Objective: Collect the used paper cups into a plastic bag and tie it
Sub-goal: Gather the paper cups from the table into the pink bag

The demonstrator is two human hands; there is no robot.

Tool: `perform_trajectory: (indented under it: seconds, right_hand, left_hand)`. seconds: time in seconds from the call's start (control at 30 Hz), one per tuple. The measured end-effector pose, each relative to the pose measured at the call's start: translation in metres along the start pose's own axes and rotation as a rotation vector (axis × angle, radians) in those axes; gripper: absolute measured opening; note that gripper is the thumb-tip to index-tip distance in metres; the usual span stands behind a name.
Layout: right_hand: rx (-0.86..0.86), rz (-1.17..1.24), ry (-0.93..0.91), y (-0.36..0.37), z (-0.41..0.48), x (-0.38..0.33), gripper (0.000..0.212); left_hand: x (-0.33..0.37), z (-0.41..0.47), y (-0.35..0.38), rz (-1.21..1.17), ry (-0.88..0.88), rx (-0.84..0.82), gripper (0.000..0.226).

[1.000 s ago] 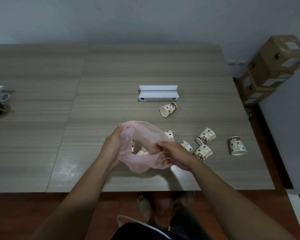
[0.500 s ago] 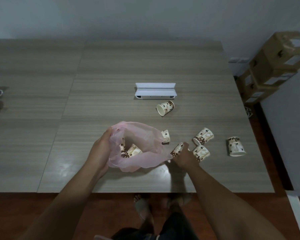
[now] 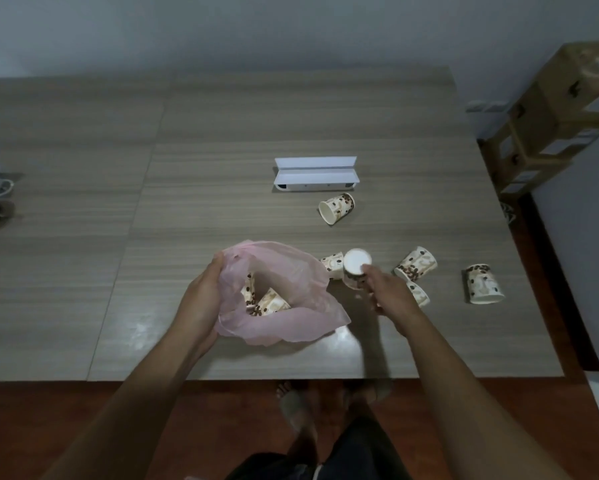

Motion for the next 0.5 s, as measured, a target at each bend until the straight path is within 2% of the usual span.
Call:
perform_trajectory:
  seconds: [0.07, 0.1, 0.17, 0.2, 0.27, 0.33, 0.4, 0.5]
  right_hand:
    - [-0.347, 0.362, -0.064, 0.01, -0.029, -0.021, 0.062]
    - [-0.503, 0.445, -0.064, 0.019, -0.045, -0.031, 0.065]
    - [-0.735, 0.408, -0.043, 0.042, -0.065, -0.043, 0.056]
    - [-0.789, 0.332, -0.039, 0.055, -0.071, -0.05, 0.047]
    - [-0.779, 0.13, -0.048, 0.08, -0.073, -0.062, 0.036]
    - [-0.648, -0.143, -0.085, 0.099, -0.069, -0.078, 0.046]
    - [-0.486, -0.415, -0.097, 0.116, -0.059, -0.088, 0.056]
    - [-0.415, -0.63, -0.124, 0.155, -0.045, -0.089, 0.05]
  left_hand:
    - [0.003, -0.001, 0.0, 0.031, -0.001, -0.027, 0.052]
    - [0.005, -0.003, -0.001, 0.053, -0.005, -0.058, 0.049]
    - [0.01, -0.006, 0.0, 0.076, -0.021, -0.132, 0.05]
    - [0.011, -0.004, -0.002, 0.08, -0.033, -0.18, 0.052]
    - [0.016, -0.008, 0.003, 0.085, -0.038, -0.26, 0.055]
    - [0.025, -0.014, 0.011, 0.124, -0.017, -0.317, 0.053]
    - [0.034, -0.02, 0.017, 0.099, -0.018, -0.266, 0.052]
    - [0.042, -0.023, 0.025, 0.049, -0.064, -0.295, 0.056]
Point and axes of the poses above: each hand's wrist, its own z-axis towards the middle knuckle, its own y-axis out of the palm, x = y × z, the point moved 4 cm from there along z, towards the middle knuckle, and after that the axes turned 12 degrees about -x, right-handed, at the moved point
